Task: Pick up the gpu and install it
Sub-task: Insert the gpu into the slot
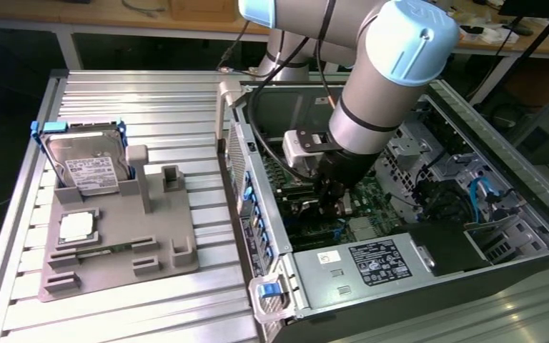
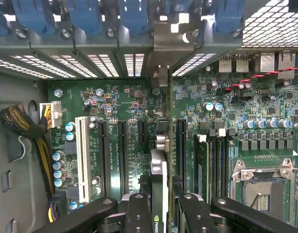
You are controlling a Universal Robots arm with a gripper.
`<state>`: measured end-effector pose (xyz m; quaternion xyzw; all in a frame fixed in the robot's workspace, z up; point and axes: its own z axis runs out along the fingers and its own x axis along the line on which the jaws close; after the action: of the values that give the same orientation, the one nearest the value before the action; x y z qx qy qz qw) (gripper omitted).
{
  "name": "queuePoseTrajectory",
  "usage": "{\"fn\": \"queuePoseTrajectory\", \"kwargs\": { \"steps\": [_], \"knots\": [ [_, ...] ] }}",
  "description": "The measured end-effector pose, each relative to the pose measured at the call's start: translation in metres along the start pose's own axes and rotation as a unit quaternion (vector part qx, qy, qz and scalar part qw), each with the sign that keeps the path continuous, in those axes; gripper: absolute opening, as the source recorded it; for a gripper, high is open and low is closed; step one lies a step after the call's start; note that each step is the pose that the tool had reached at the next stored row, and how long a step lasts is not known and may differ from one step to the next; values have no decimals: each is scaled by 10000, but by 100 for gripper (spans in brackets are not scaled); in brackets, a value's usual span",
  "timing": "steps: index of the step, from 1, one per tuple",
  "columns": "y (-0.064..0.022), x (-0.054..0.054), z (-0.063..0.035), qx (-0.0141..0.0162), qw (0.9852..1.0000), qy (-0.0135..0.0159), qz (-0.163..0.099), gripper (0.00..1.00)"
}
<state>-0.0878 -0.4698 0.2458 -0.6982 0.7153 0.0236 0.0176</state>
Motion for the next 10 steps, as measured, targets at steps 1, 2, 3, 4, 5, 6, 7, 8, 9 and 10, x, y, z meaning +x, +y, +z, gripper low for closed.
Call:
{"fn": "queuePoseTrajectory", "kwargs": {
  "steps": [1, 2, 3, 4, 5, 6, 7, 8, 9, 10],
  "knots": [
    [1, 0, -4, 1, 10000, -1, 0, 27],
    [2, -1, -9, 2, 10000, -3, 1, 27],
    [7, -1, -16, 1, 10000, -5, 5, 28],
    [6, -2, -32, 2, 10000, 0, 4, 28],
    [4, -3, -50, 3, 10000, 1, 2, 34],
    [3, -5, -76, 2, 10000, 3, 1, 34],
    [3, -6, -100, 2, 10000, 6, 0, 34],
    [3, -8, -131, 2, 10000, 7, 0, 34],
    [3, -9, -154, 2, 10000, 10, -1, 34],
    [3, -11, -187, 4, 10000, 11, -2, 34]
  ]
}}
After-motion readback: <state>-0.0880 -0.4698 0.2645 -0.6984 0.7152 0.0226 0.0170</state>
